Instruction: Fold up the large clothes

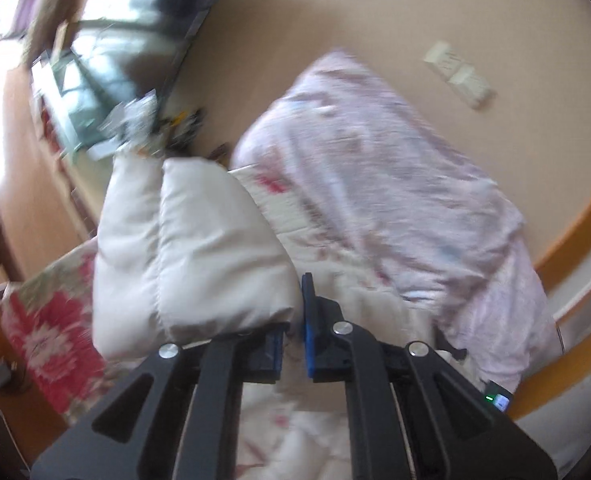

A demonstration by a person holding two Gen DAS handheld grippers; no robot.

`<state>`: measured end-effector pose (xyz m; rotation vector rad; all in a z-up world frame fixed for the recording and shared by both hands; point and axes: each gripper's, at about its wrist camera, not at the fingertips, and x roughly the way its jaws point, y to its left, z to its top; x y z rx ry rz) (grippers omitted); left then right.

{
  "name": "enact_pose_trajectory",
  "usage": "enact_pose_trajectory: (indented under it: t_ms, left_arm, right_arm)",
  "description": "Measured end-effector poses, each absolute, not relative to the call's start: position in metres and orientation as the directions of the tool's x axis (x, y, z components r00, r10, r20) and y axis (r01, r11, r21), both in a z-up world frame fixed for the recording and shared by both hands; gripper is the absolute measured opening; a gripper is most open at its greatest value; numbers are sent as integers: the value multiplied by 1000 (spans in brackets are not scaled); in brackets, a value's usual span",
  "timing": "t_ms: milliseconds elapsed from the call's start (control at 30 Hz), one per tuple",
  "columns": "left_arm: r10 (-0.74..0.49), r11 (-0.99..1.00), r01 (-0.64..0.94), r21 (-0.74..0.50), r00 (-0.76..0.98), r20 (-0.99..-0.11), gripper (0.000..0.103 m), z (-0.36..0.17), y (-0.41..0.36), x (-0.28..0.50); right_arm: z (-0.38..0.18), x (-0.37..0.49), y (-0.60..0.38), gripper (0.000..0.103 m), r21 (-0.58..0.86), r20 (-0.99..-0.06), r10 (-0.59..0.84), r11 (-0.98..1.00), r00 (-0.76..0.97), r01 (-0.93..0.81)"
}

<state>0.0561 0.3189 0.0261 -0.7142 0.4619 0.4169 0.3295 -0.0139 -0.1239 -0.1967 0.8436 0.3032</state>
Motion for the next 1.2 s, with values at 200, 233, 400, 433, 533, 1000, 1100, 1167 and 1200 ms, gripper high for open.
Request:
enact_pose_trajectory:
  t_ms: [200,233,400,433,533,1000,1100,1167,1200]
  left_arm:
    - [2,864,-216,-455,904,-427,8,85,212,115]
    - [-41,875,-169,-453,907,-419,8,88,196,123]
    - [-269,882,38,-470,859,-435,8,72,109,178]
    - [-298,879,60,-473,845,-445,8,65,95,187]
    - [-377,867,113,-485,787,-489,8,37,55,214]
    - [-411,897,194,-397,694,-591,79,-18,9,226]
    - [-344,922,147,-359,737,-581,82,-5,34,211]
    - [-274,943,91,-321,759,-591,83,-2,54,200]
    - [-231,954,57,-293,764,-602,83,-3,64,194]
  right_arm:
    - [-100,330,-65,76,191,-758,360,920,543,-343]
    - [-92,326,-81,76,212,-745,364,924,560,-318]
    - [-64,309,-148,82,188,-707,261,965,657,-180]
    - [-61,307,-160,82,179,-706,237,971,667,-155]
    - [-54,304,-195,82,158,-694,173,984,699,-87]
    - [-33,289,-222,59,216,-604,221,970,765,-110]
    - [-31,287,-195,43,240,-602,352,936,717,-258]
    - [-33,285,-173,36,218,-612,401,914,682,-341]
    - [-36,283,-158,32,188,-620,411,905,668,-381]
